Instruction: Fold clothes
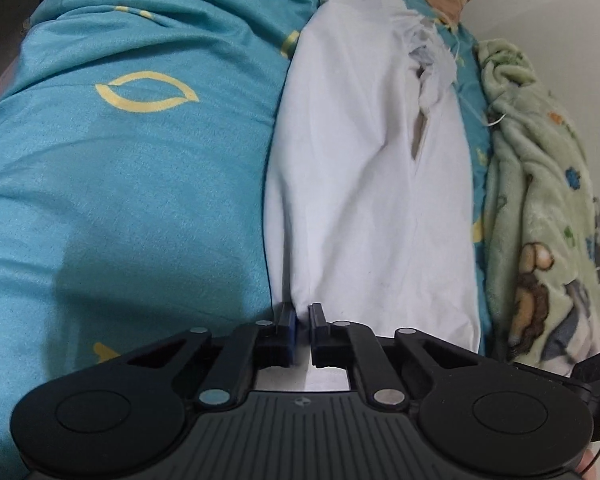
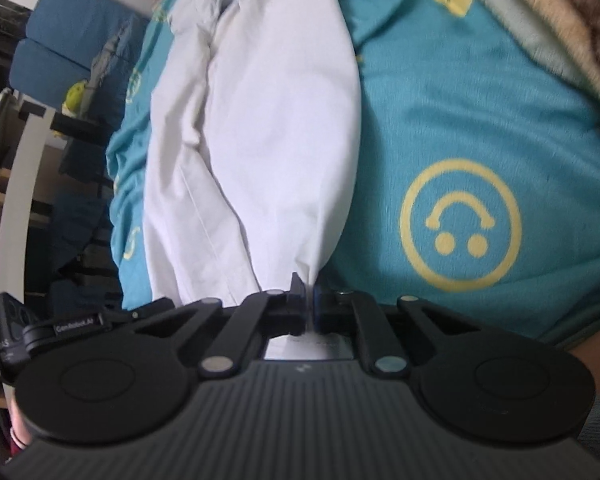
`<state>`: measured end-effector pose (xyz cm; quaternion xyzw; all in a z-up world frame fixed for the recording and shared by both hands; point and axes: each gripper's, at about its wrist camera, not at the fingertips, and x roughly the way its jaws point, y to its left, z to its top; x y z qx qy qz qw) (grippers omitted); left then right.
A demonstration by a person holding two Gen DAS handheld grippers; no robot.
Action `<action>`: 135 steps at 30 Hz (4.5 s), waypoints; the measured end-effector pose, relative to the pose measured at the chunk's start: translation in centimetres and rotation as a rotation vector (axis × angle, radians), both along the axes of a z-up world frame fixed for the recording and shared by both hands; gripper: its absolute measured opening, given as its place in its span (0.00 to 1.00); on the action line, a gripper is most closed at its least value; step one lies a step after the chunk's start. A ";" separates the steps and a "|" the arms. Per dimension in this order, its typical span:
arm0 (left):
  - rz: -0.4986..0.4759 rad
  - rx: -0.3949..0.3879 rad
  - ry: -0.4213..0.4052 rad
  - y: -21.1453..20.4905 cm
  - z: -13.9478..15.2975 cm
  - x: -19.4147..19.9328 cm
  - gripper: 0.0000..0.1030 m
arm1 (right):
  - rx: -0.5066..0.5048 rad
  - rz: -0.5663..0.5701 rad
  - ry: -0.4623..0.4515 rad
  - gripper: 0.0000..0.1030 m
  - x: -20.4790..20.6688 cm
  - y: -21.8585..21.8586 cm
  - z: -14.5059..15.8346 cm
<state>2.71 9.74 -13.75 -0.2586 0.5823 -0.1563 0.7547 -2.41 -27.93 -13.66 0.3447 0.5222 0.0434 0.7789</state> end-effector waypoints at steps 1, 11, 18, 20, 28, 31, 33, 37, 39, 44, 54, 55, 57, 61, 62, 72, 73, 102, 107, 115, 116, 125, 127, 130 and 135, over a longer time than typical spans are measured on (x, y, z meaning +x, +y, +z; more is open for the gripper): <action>0.018 -0.023 -0.010 0.4 0.4 -0.1 0.03 | 0.002 -0.004 -0.014 0.06 -0.1 -0.2 0.4; 0.134 -0.214 -0.180 4.2 8.9 -2.1 0.01 | 0.043 -0.042 -0.175 0.06 -0.6 -3.0 7.6; 0.109 -0.244 -0.326 4.1 17.2 -4.8 0.01 | 0.006 -0.027 -0.301 0.05 -2.8 -4.2 13.3; 0.099 -0.243 -0.344 3.4 18.4 -6.2 0.01 | 0.004 -0.027 -0.326 0.05 -3.8 -4.8 14.4; 0.046 -0.243 -0.371 3.1 18.7 -14.0 0.01 | 0.028 -0.022 -0.356 0.06 -11.1 -6.7 14.7; 0.032 -0.236 -0.365 3.1 17.7 -16.8 0.01 | 0.031 -0.016 -0.353 0.06 -13.3 -6.4 13.8; 0.035 -0.236 -0.365 3.1 17.3 -17.9 0.01 | 0.045 -0.017 -0.350 0.06 -14.2 -6.5 13.3; 0.045 -0.226 -0.392 2.7 18.0 -17.5 0.01 | 0.061 -0.034 -0.359 0.06 -13.2 -7.1 13.5; 0.045 -0.217 -0.408 2.2 18.7 -16.7 0.01 | 0.057 -0.041 -0.376 0.06 -12.0 -7.3 14.2; 0.062 -0.202 -0.455 0.9 20.1 -12.5 0.02 | 0.045 -0.055 -0.413 0.06 -7.8 -7.9 15.6; 0.083 -0.121 -0.479 -2.1 19.2 1.2 0.02 | 0.006 -0.078 -0.418 0.06 3.8 -8.8 14.8; 0.084 -0.112 -0.474 -2.4 18.6 2.7 0.02 | -0.007 -0.077 -0.413 0.06 5.1 -8.8 14.4; 0.084 -0.093 -0.465 -2.9 17.3 5.5 0.02 | -0.026 -0.075 -0.399 0.06 7.5 -8.7 13.3; 0.073 -0.055 -0.443 -3.8 13.9 11.2 0.02 | -0.060 -0.069 -0.354 0.06 12.4 -8.7 10.2; 0.068 -0.045 -0.435 -4.0 12.9 12.6 0.02 | -0.072 -0.066 -0.338 0.06 13.7 -8.7 9.3; 0.018 0.036 -0.332 -5.9 1.1 22.9 0.02 | -0.185 -0.022 -0.177 0.06 23.3 -8.7 -0.3; 0.014 0.043 -0.322 -6.0 0.1 23.4 0.02 | -0.186 -0.020 -0.166 0.06 23.7 -8.7 -1.1; 0.184 -0.229 -0.063 -2.4 2.2 4.9 0.69 | 0.216 -0.383 -0.026 0.43 4.7 -9.6 2.0; 0.231 -0.251 0.012 -2.8 -0.4 5.0 0.70 | 0.255 -0.395 0.045 0.43 3.7 -9.0 -0.5; 0.347 -0.330 0.071 -2.9 -4.8 6.7 0.57 | 0.304 -0.395 0.123 0.43 3.7 -7.6 -3.3; 0.353 -0.339 0.069 -2.9 -5.1 6.8 0.50 | 0.300 -0.393 0.130 0.43 3.8 -7.3 -3.6; 0.415 -0.413 0.022 -1.9 -5.3 6.5 0.08 | 0.304 -0.480 0.091 0.44 5.3 -7.5 -4.8; 0.409 -0.418 -0.001 -1.9 -4.8 6.5 0.08 | 0.297 -0.501 0.075 0.43 5.4 -7.8 -4.8; 0.405 -0.420 -0.019 -2.1 -4.4 6.5 0.08 | 0.247 -0.507 0.051 0.35 5.4 -7.9 -4.4; 0.406 -0.446 -0.048 -1.8 -3.6 6.2 0.07 | 0.195 -0.475 -0.026 0.10 6.0 -7.5 -3.1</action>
